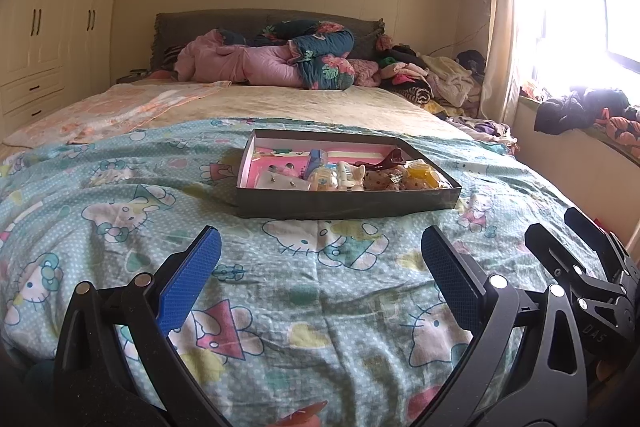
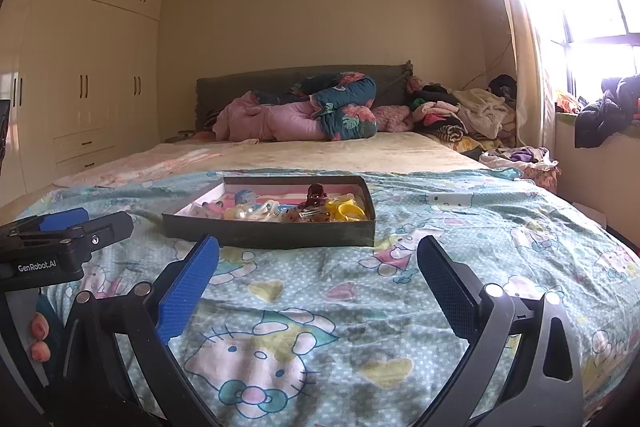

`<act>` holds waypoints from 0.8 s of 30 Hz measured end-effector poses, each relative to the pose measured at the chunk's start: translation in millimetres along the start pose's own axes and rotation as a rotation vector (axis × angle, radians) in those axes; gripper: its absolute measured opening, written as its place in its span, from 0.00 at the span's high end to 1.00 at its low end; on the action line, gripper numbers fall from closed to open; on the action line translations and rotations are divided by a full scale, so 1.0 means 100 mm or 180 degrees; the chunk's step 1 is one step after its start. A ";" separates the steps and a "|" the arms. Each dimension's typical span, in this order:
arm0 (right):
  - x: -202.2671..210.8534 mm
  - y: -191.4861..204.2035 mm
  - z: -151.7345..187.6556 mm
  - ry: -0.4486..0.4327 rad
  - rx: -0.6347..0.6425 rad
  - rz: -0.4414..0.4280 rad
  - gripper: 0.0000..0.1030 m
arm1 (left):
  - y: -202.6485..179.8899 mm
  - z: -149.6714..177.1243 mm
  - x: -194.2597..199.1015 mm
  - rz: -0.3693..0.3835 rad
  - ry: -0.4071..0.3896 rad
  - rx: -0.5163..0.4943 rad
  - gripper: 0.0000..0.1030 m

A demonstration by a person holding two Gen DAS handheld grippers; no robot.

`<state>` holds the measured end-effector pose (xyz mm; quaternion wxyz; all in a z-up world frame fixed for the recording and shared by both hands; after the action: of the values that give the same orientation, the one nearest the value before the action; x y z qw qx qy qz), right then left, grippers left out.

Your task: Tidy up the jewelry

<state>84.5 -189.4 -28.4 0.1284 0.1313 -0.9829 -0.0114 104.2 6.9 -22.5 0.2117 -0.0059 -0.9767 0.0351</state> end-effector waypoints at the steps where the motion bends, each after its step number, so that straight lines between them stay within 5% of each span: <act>1: 0.00 0.00 0.00 0.0002 0.0004 -0.0003 0.06 | 0.01 0.00 0.00 0.0000 0.0001 0.0001 0.11; 24: 0.00 0.03 0.00 0.0002 0.0015 -0.0008 0.06 | 0.01 0.01 0.00 -0.0026 0.0012 0.0006 0.11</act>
<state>83.9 -186.3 -27.9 0.1284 0.1329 -0.9827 -0.0093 104.3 7.7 -23.2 0.2136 -0.0017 -0.9763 0.0351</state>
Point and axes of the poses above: each gripper's, at about its wrist camera, not at the fingertips, and x roughly against the way its jaws point, y to its left, z to its underside, the point moved 5 cm from there along -x, roughly the way its jaws point, and after that the axes turned 4 degrees about -z, right-handed, at the moved point
